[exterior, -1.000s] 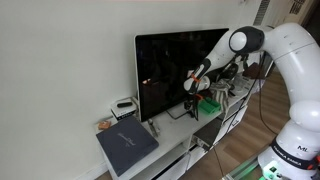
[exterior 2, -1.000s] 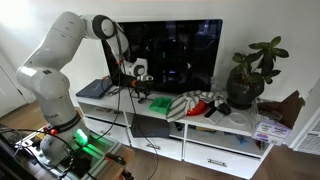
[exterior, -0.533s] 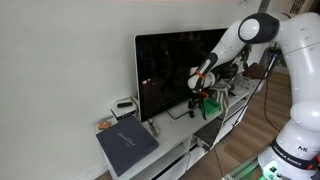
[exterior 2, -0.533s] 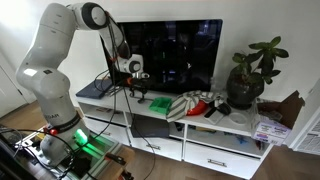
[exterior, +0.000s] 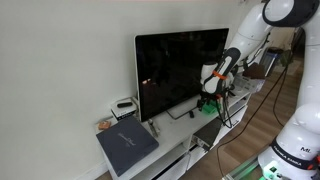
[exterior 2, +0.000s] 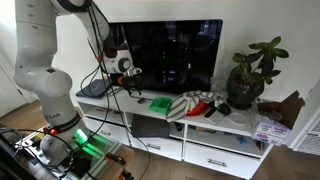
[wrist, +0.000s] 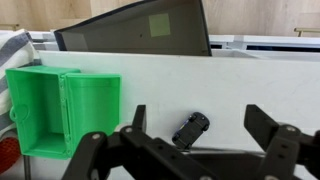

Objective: Remove the toy car from the green storage box and place it on the television stand top

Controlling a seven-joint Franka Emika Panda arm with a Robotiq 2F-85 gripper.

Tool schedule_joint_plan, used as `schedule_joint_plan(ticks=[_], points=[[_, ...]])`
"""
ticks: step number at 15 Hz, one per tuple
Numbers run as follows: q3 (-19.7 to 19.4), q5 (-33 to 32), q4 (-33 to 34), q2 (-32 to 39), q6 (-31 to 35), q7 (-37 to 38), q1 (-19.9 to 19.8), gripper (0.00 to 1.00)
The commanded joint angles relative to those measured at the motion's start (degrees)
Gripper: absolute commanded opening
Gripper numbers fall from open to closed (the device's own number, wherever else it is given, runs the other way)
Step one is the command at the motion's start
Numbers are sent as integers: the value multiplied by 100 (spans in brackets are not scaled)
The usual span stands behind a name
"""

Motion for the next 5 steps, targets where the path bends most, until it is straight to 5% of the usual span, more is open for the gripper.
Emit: schedule_joint_plan(ticks=[1, 5], points=[[-56, -174, -203, -167, 169, 3, -8, 100], [-163, -369, -592, -499, 376, 11, 6, 100]])
